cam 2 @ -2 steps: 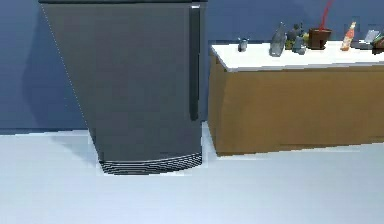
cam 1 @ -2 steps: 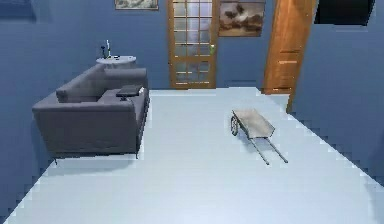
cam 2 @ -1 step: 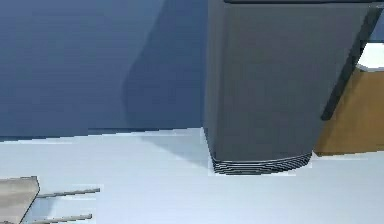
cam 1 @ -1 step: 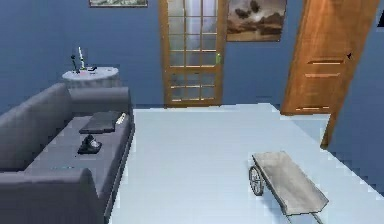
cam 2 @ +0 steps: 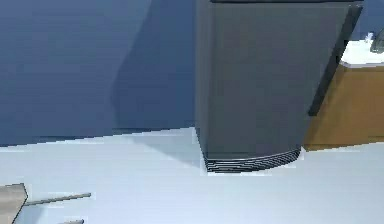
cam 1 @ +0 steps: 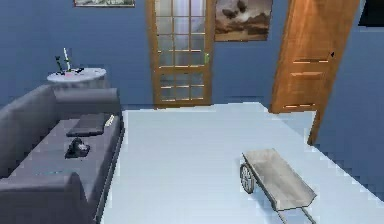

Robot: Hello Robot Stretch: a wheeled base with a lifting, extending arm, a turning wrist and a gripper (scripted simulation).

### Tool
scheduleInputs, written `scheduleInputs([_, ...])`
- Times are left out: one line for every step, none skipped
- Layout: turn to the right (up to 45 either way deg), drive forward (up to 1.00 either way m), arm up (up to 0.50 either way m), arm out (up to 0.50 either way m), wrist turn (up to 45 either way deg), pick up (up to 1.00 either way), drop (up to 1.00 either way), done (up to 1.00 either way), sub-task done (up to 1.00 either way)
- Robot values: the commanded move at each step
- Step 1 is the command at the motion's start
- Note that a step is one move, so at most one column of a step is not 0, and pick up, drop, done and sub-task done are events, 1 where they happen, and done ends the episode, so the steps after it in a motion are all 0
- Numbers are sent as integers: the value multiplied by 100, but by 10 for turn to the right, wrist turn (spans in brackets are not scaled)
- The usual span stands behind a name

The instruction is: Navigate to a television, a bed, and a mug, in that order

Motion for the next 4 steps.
scheduleInputs([0,100,0,0,0,0,0,0,0])
scheduleInputs([0,50,0,0,0,0,0,0,0])
scheduleInputs([0,20,0,0,0,0,0,0,0])
scheduleInputs([330,0,0,0,0,0,0,0,0])
